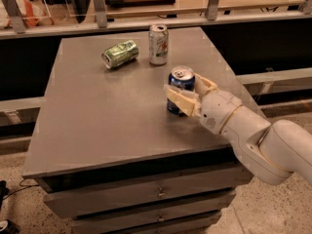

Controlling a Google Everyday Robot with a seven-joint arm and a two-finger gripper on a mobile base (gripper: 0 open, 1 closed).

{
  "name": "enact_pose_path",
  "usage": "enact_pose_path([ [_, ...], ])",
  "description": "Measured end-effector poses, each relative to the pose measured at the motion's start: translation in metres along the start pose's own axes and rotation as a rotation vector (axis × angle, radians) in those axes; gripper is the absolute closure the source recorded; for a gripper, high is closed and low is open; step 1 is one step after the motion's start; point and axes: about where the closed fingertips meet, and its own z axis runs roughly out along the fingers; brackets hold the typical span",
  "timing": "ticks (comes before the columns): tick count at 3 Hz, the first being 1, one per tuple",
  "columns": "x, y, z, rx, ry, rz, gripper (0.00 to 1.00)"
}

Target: Place pepsi can upright

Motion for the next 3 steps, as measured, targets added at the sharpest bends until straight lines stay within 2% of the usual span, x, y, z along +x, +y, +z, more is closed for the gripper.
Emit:
enact_pose_path([
  [1,-0.001,0.0,-0.003,-0.009,0.003,-0.008,0.0],
  [2,-0.002,-0.001,-0.011,-0.039,0.027,-0.015,0.0],
  [3,-0.004,-0.002,-0.026,-0.091,0.07,-0.027,0.0],
])
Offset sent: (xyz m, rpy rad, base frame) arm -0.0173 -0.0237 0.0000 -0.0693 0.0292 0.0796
